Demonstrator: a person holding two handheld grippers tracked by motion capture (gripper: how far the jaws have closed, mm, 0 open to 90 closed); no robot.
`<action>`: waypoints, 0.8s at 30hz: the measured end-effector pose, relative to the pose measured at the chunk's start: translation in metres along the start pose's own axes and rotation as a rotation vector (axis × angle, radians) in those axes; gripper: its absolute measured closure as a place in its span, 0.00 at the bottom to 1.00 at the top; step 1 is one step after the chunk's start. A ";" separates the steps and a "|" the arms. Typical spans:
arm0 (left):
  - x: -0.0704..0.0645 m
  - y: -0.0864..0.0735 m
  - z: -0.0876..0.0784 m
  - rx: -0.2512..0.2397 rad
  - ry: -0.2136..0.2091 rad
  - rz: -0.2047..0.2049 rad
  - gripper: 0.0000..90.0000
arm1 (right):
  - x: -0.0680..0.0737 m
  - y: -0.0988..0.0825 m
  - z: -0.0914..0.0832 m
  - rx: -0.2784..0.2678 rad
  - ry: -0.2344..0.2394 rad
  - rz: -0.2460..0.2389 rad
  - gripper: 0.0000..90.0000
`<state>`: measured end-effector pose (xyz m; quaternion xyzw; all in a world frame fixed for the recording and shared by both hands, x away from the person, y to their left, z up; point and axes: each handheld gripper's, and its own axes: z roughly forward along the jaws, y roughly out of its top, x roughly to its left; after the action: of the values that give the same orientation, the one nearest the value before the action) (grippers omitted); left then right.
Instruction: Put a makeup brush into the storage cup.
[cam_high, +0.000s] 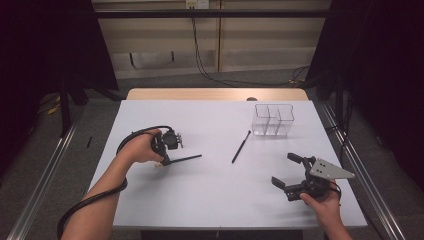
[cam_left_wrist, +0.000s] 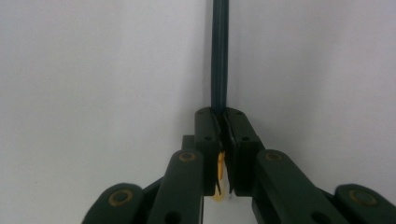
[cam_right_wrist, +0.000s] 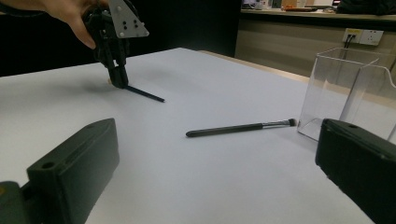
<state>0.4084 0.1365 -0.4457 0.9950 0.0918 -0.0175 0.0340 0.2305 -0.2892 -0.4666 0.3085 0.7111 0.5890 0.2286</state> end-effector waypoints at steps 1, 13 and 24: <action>0.000 0.000 0.000 -0.004 0.002 -0.007 0.94 | 0.000 0.000 0.000 0.000 0.000 0.000 0.00; -0.009 0.002 -0.014 -0.165 -0.059 -0.081 0.94 | 0.000 0.000 0.001 0.012 0.004 0.002 0.00; -0.028 0.023 -0.021 -0.304 -0.098 -0.048 0.94 | -0.003 0.001 0.001 0.016 0.001 0.016 0.00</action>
<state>0.3857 0.1105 -0.4217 0.9739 0.1153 -0.0529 0.1883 0.2334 -0.2907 -0.4655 0.3157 0.7136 0.5852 0.2208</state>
